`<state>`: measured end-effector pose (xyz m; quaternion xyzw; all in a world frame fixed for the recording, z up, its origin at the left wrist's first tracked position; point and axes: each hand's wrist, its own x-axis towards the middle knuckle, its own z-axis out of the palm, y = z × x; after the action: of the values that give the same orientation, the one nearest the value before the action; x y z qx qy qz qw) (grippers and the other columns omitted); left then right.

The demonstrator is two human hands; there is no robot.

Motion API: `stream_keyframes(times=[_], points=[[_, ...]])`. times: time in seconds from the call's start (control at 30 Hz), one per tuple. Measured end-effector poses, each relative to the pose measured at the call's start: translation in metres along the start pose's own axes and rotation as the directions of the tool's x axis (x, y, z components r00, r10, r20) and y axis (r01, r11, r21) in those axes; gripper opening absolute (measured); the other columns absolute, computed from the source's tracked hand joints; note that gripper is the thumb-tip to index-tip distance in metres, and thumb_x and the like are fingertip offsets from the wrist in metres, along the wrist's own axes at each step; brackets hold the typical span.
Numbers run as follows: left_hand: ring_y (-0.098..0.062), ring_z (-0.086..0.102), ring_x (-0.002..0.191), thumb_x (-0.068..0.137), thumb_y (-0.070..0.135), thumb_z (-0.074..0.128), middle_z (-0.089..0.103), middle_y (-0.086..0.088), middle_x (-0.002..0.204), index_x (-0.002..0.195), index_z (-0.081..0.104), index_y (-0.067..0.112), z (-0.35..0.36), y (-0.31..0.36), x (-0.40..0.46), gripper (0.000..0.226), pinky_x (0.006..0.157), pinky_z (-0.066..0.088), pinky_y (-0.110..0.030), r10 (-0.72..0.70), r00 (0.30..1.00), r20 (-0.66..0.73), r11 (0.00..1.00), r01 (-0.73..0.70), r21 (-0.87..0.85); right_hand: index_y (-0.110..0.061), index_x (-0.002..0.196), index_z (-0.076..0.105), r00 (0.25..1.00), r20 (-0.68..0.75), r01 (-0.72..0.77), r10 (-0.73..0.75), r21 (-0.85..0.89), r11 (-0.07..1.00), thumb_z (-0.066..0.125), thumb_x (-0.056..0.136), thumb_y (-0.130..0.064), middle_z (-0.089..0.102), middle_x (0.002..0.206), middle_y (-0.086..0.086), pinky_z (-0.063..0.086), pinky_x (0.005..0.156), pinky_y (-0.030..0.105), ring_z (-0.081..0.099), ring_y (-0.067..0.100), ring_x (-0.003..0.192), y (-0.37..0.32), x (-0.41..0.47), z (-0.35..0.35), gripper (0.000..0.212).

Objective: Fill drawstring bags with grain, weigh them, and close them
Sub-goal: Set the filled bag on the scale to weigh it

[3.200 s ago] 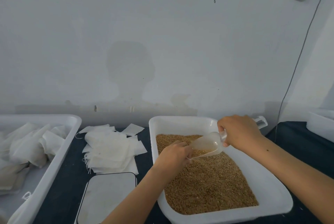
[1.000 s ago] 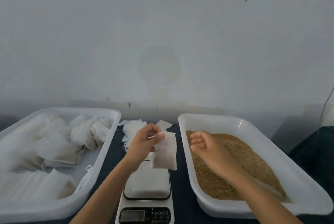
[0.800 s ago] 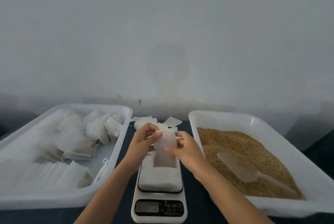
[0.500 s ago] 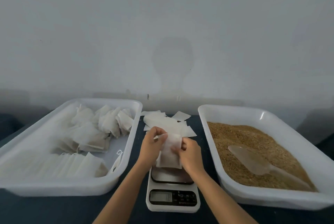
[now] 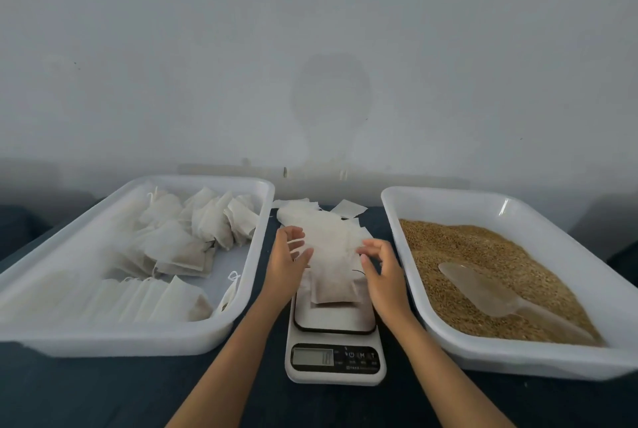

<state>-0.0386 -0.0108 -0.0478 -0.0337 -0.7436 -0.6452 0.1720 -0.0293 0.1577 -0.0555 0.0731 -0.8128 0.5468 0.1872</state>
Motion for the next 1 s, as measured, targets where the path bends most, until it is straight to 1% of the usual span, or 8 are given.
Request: stream_keyframes(times=[0.13, 0.27, 0.5, 0.63, 0.73, 0.83, 0.9, 1.0], points=[[-0.018, 0.051, 0.102, 0.09, -0.004, 0.052, 0.052, -0.002, 0.11, 0.111, 0.045, 0.006, -0.004, -0.005, 0.002, 0.025, 0.077, 0.047, -0.017, -0.002, 1.0, -0.025, 1.0, 0.001, -0.008, -0.008, 0.113, 0.053, 0.997, -0.041, -0.067, 0.072, 0.11, 0.992, 0.051, 0.093, -0.003, 0.065, 0.099, 0.001, 0.043, 0.087, 0.019, 0.06, 0.013, 0.1, 0.004, 0.003, -0.001, 0.02], [-0.015, 0.051, 0.099, 0.09, -0.006, 0.051, 0.053, 0.0, 0.105, 0.107, 0.045, 0.01, -0.007, -0.01, 0.004, 0.024, 0.072, 0.047, -0.01, 0.008, 1.0, -0.025, 0.999, -0.008, -0.031, -0.011, 0.111, 0.053, 0.997, -0.036, -0.066, 0.071, 0.124, 0.99, 0.05, 0.093, -0.002, 0.065, 0.098, 0.002, 0.043, 0.086, 0.02, 0.06, 0.012, 0.099, 0.008, 0.004, -0.001, 0.02], [-0.014, 0.055, 0.099, 0.089, -0.007, 0.053, 0.056, 0.007, 0.099, 0.101, 0.048, 0.016, -0.011, -0.015, 0.008, 0.026, 0.08, 0.046, -0.019, 0.023, 0.999, -0.024, 1.0, -0.023, -0.021, -0.012, 0.107, 0.054, 0.996, -0.054, -0.067, 0.075, 0.143, 0.988, 0.049, 0.093, -0.001, 0.065, 0.094, 0.002, 0.042, 0.079, 0.016, 0.06, 0.014, 0.095, 0.011, 0.006, 0.002, 0.018], [-0.014, 0.055, 0.097, 0.089, -0.006, 0.053, 0.057, 0.005, 0.099, 0.102, 0.048, 0.012, -0.011, -0.015, 0.009, 0.023, 0.079, 0.047, -0.015, 0.034, 0.999, -0.017, 0.999, -0.034, 0.009, -0.012, 0.106, 0.054, 0.995, -0.038, -0.082, 0.087, 0.131, 0.988, 0.048, 0.093, 0.0, 0.065, 0.095, 0.004, 0.044, 0.077, 0.015, 0.061, 0.014, 0.094, 0.011, 0.005, 0.003, 0.018], [-0.016, 0.055, 0.097, 0.091, -0.002, 0.053, 0.057, 0.002, 0.1, 0.103, 0.047, 0.013, -0.008, -0.014, 0.009, 0.021, 0.076, 0.048, -0.014, -0.008, 1.0, 0.02, 1.0, 0.008, 0.019, -0.008, 0.112, 0.053, 0.992, 0.011, -0.123, 0.123, 0.09, 0.988, 0.049, 0.094, -0.005, 0.064, 0.101, 0.005, 0.049, 0.081, 0.022, 0.061, 0.009, 0.091, 0.01, 0.006, 0.006, 0.018], [-0.017, 0.054, 0.095, 0.092, 0.016, 0.059, 0.057, -0.005, 0.107, 0.113, 0.043, 0.012, 0.0, -0.012, 0.009, 0.027, 0.08, 0.046, -0.024, -0.159, 0.98, 0.118, 0.981, 0.143, 0.13, -0.01, 0.115, 0.051, 0.984, 0.073, -0.164, 0.165, -0.017, 0.986, 0.053, 0.094, -0.011, 0.062, 0.107, 0.004, 0.047, 0.093, 0.037, 0.06, 0.016, 0.099, 0.008, 0.009, 0.011, 0.021], [-0.014, 0.05, 0.09, 0.089, 0.028, 0.063, 0.052, -0.003, 0.103, 0.124, 0.038, 0.012, 0.004, -0.009, 0.009, 0.046, 0.078, 0.04, -0.023, -0.268, 0.945, 0.19, 0.94, 0.213, 0.266, -0.011, 0.116, 0.051, 0.981, 0.101, -0.16, 0.165, -0.054, 0.986, 0.057, 0.092, -0.013, 0.061, 0.106, 0.002, 0.044, 0.095, 0.039, 0.058, 0.017, 0.102, 0.006, 0.011, 0.014, 0.024], [-0.016, 0.049, 0.098, 0.085, 0.036, 0.067, 0.048, -0.002, 0.107, 0.132, 0.029, 0.015, 0.01, -0.003, 0.008, 0.064, 0.08, 0.038, -0.024, -0.319, 0.916, 0.242, 0.876, 0.188, 0.445, -0.013, 0.114, 0.053, 0.982, 0.105, -0.151, 0.157, -0.064, 0.986, 0.064, 0.088, -0.013, 0.063, 0.098, 0.002, 0.047, 0.09, 0.038, 0.06, 0.019, 0.097, -0.001, 0.012, 0.019, 0.028]])
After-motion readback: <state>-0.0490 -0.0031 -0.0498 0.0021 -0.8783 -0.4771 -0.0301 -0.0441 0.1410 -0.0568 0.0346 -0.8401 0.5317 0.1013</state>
